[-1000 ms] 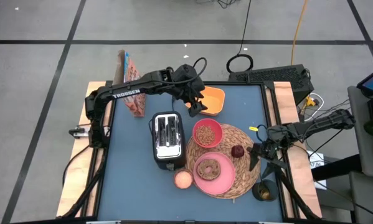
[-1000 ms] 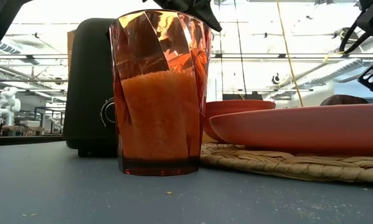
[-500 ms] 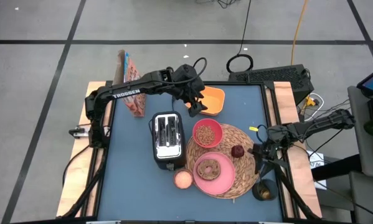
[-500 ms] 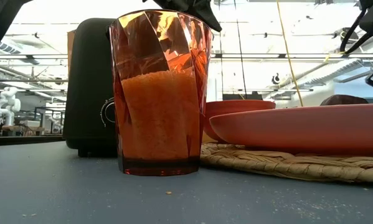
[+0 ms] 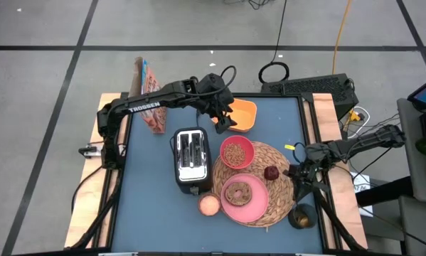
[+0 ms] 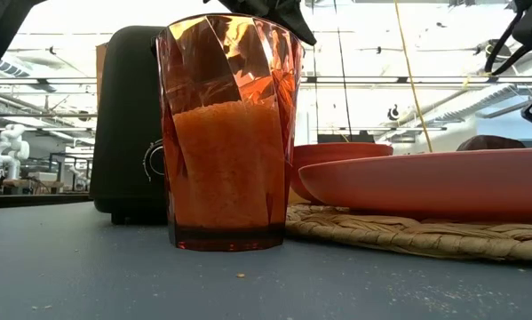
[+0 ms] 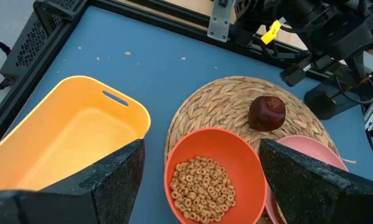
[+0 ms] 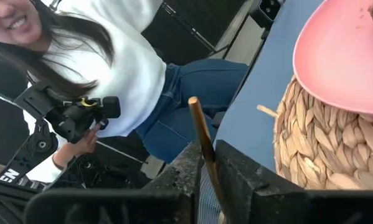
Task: Arrange a breakfast setting
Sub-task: Put the gold spoon on the table mat
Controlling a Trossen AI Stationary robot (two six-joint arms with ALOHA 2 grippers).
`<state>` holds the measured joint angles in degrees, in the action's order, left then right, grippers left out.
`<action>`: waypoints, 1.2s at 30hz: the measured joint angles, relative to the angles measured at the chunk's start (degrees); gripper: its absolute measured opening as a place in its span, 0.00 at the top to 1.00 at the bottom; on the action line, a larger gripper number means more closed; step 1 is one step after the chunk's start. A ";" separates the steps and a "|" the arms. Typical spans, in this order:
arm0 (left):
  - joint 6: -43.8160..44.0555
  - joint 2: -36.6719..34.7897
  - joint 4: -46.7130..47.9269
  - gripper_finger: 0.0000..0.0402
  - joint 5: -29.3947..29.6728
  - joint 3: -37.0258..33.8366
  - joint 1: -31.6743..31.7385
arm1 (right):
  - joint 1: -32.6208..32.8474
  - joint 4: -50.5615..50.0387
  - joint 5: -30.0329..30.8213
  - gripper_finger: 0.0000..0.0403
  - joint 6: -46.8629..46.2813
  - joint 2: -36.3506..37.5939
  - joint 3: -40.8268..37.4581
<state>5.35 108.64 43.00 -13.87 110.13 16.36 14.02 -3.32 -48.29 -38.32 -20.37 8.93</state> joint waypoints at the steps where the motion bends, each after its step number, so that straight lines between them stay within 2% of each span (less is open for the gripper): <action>1: 0.02 0.00 0.00 0.20 0.01 0.00 0.00 | 0.00 0.49 0.01 0.91 0.02 -0.02 0.00; 12: 0.10 0.00 0.00 0.21 0.00 0.00 0.00 | -0.01 5.41 -1.58 0.94 -0.22 -0.02 0.02; 17: 0.08 0.00 0.00 0.21 0.00 0.00 0.00 | -0.02 6.65 -1.56 0.94 -4.04 -0.02 0.02; 27: 0.03 0.00 0.00 0.21 0.00 0.00 0.00 | -0.02 20.34 -1.41 0.94 -10.50 -0.02 0.02; 32: -0.03 0.00 0.00 0.20 0.00 0.00 0.00 | -0.02 25.38 0.58 0.94 -10.98 -0.02 0.02; 36: -0.03 0.00 -0.02 0.21 0.00 0.00 0.00 | -0.04 27.20 4.66 0.94 -10.19 -0.02 0.02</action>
<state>5.32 108.64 42.98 -13.87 110.13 16.36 13.98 23.87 -43.63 -48.52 -20.38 8.95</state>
